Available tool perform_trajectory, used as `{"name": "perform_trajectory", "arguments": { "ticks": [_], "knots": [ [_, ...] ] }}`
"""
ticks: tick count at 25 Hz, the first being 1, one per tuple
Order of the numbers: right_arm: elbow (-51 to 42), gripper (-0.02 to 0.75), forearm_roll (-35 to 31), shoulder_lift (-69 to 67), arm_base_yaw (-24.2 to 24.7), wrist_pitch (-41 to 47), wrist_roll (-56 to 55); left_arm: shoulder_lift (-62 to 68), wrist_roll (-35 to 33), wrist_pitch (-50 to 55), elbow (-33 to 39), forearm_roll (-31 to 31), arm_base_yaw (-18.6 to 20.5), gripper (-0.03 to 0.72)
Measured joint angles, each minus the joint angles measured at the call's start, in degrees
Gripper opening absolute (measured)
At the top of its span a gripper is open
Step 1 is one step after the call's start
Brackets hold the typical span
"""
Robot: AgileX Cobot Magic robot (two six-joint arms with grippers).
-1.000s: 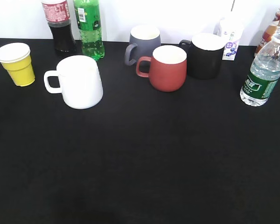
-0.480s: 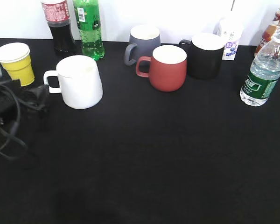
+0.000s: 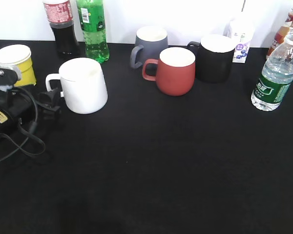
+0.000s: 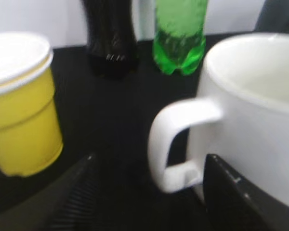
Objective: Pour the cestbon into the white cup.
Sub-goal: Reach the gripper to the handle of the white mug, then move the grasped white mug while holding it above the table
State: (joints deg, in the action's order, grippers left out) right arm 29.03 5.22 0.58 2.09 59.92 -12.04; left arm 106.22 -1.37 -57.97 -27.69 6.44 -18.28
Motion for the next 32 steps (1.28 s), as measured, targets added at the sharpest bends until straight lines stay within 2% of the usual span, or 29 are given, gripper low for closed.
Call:
{"name": "perform_trajectory", "arguments": {
  "ticks": [4,7,12,13,14,15,16,20,23,28,32],
  "knots": [
    [0.0,0.591,0.0,0.0,0.0,0.0,0.0,0.8,0.0,-0.6,-1.6,-1.2,2.9,0.512],
    [0.0,0.591,0.0,0.0,0.0,0.0,0.0,1.9,0.0,0.0,-4.2,-4.0,3.0,0.512],
    [0.0,0.591,0.0,0.0,0.0,0.0,0.0,8.8,0.0,-0.4,-11.8,-4.1,3.2,0.494],
    [0.0,0.591,0.0,0.0,0.0,0.0,0.0,10.4,0.0,-1.1,-13.7,-4.6,3.2,0.434],
    [0.0,0.591,0.0,0.0,0.0,0.0,0.0,11.2,0.0,-1.3,-15.0,-7.0,3.2,0.323],
    [0.0,0.591,0.0,0.0,0.0,0.0,0.0,11.5,0.0,-1.6,-15.5,-9.3,3.2,0.174],
    [0.0,0.591,0.0,0.0,0.0,0.0,0.0,11.7,-0.1,-2.6,-15.5,-10.5,3.2,0.087],
    [0.0,0.591,0.0,0.0,0.0,0.0,0.0,9.7,-0.3,-2.7,-14.1,-12.3,3.2,0.080],
    [0.0,0.591,0.0,0.0,0.0,0.0,0.0,0.9,2.5,-3.9,-9.7,-15.6,2.6,0.074],
    [0.0,0.591,0.0,0.0,0.0,0.0,0.0,-9.4,8.2,-4.4,-7.1,-24.0,-2.9,0.071],
    [0.0,0.591,0.0,0.0,0.0,0.0,0.0,-10.8,12.4,-0.7,-7.0,-25.5,-6.1,0.071]
  ]
}}
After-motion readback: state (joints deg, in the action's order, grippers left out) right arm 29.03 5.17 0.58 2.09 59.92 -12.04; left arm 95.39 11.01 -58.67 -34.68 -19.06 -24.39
